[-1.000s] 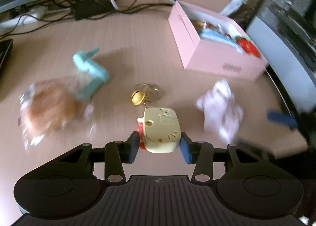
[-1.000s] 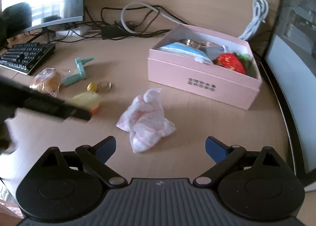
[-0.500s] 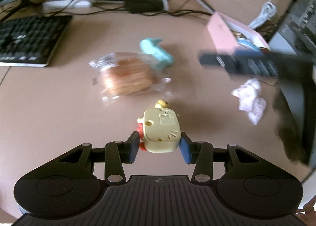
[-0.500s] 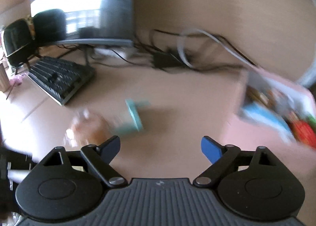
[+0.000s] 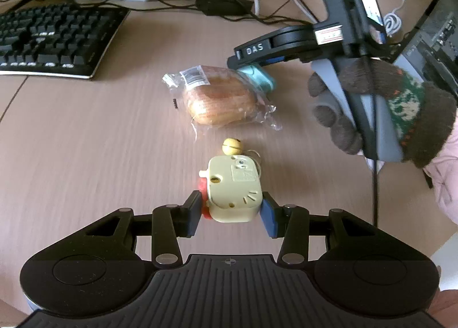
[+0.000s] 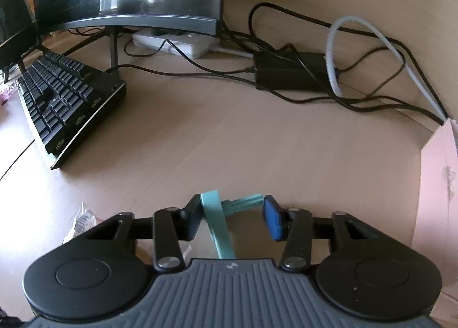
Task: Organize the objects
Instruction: 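Grasp the teal plastic clip with the right gripper, then carry the yellow toy into the pink box with the left while the right drops the teal clip in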
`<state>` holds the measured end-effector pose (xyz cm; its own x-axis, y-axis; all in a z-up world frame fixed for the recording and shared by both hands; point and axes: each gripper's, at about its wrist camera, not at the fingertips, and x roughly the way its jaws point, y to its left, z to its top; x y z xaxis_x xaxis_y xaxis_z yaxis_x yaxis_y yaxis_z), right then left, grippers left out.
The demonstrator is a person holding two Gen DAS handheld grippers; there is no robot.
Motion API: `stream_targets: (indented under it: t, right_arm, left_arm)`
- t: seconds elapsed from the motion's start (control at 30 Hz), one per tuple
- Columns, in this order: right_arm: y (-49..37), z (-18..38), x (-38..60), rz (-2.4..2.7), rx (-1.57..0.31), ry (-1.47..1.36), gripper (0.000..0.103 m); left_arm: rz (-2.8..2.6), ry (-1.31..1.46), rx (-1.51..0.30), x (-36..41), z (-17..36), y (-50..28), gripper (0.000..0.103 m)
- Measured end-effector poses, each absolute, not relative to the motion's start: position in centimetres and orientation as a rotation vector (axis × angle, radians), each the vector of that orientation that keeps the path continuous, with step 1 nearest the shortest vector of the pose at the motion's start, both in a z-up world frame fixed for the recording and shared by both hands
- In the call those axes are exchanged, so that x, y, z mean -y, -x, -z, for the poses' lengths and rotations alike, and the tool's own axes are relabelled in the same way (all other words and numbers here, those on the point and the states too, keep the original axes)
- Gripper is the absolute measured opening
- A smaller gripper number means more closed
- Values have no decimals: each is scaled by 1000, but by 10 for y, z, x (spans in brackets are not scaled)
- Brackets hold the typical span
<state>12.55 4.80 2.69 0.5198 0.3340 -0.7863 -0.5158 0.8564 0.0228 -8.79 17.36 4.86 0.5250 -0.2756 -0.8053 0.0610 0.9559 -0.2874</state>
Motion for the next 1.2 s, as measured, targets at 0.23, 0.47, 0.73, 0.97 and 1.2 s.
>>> stream_targets:
  t: [0.23, 0.47, 0.73, 0.97, 1.2]
  right_arm:
    - [-75, -68, 1, -486, -812, 180, 44]
    - [6, -118, 81, -358, -714, 179, 44]
    - [64, -141, 166, -106, -639, 76, 44]
    - [89, -135, 211, -6, -601, -43, 44]
    - [93, -125, 222, 7, -602, -76, 44]
  left_arm:
    - [302, 192, -996, -158, -52, 79, 48]
    - [434, 104, -989, -122, -59, 72, 48]
    - [564, 114, -850, -80, -122, 32, 47]
    - [633, 69, -695, -24, -197, -31, 47]
    - [595, 207, -555, 35, -208, -109, 48]
